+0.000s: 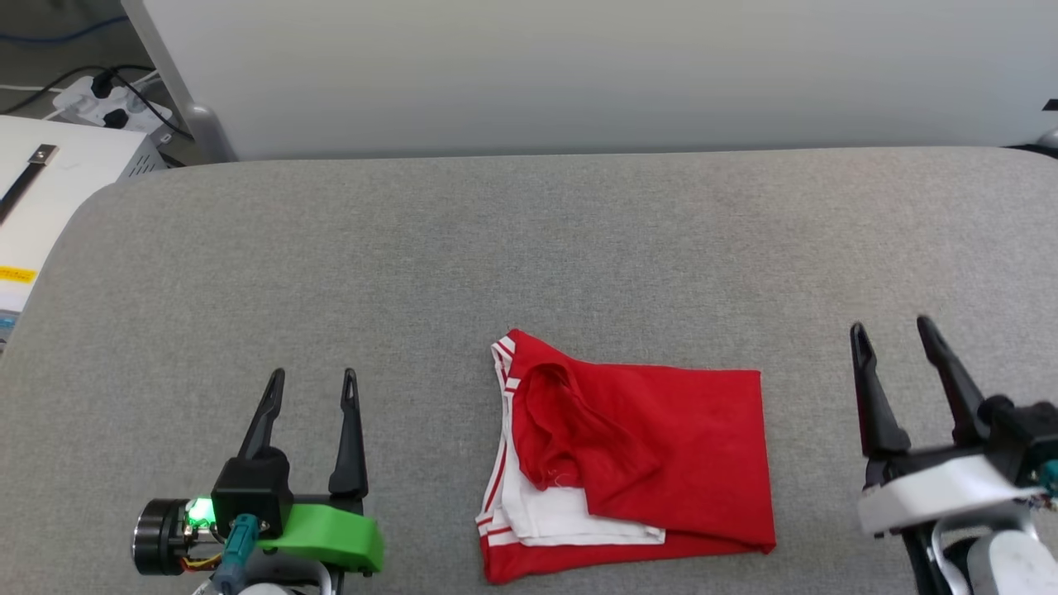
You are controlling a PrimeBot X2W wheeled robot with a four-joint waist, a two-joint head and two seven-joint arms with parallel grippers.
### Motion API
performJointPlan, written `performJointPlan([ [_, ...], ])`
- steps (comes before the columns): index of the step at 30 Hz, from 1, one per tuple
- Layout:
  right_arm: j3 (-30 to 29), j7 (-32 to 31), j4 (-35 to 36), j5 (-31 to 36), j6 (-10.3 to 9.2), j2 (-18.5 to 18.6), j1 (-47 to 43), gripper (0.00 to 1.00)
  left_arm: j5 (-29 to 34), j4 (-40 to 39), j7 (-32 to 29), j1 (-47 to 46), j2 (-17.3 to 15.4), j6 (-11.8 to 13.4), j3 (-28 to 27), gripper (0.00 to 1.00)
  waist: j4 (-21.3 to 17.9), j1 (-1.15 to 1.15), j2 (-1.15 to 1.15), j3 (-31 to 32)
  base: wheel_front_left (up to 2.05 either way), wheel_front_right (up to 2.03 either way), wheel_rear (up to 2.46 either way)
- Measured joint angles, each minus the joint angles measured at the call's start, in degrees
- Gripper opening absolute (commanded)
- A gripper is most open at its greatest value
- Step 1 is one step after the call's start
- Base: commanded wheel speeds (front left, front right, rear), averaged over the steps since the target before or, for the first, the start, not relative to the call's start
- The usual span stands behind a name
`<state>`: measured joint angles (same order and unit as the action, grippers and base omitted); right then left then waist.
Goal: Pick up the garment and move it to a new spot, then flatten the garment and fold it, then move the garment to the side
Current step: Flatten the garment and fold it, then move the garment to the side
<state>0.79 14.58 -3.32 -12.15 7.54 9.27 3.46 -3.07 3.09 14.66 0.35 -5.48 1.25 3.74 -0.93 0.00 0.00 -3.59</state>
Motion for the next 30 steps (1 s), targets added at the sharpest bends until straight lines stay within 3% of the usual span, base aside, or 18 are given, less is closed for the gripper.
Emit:
performJointPlan([
  [8, -1.74, 0.07, 1.93, 0.40, 0.00, -2.87, -5.43, 1.00, -0.33, -0.15, 0.00, 1.18, 0.24, -0.25, 0.19, 1.00, 0.96, 0.00, 0.00, 0.44, 0.00, 0.00, 0.00],
  [19, -1.71, 0.07, 2.12, 0.30, 0.00, -2.96, -5.36, 1.00, -0.46, 0.10, 0.00, 1.36, 0.31, -0.52, -0.05, 1.00, 1.44, 0.00, 0.00, 0.49, 0.00, 0.00, 0.00],
  [22, -0.82, -0.34, 3.44, -1.40, 0.00, -0.81, -1.65, 1.00, -0.46, 0.07, 0.00, 1.35, 0.32, -0.52, -0.16, 1.00, 1.44, 0.00, 0.00, 0.13, 0.00, 0.00, 0.00],
  [26, 2.01, -5.65, 4.42, -5.87, 0.00, 5.49, 6.45, 1.00, -0.46, 0.03, 0.00, 1.24, 0.33, -0.57, -0.21, 1.00, 1.75, 0.00, 0.00, -0.59, 0.00, 0.00, 0.00],
  [30, 6.90, -17.63, 4.37, -13.83, 0.00, 11.99, 13.47, 1.00, -0.46, 0.01, 0.00, 0.98, 0.33, -0.59, -0.25, 1.00, 2.17, 0.00, 0.00, -1.50, 0.00, 0.00, 0.00],
])
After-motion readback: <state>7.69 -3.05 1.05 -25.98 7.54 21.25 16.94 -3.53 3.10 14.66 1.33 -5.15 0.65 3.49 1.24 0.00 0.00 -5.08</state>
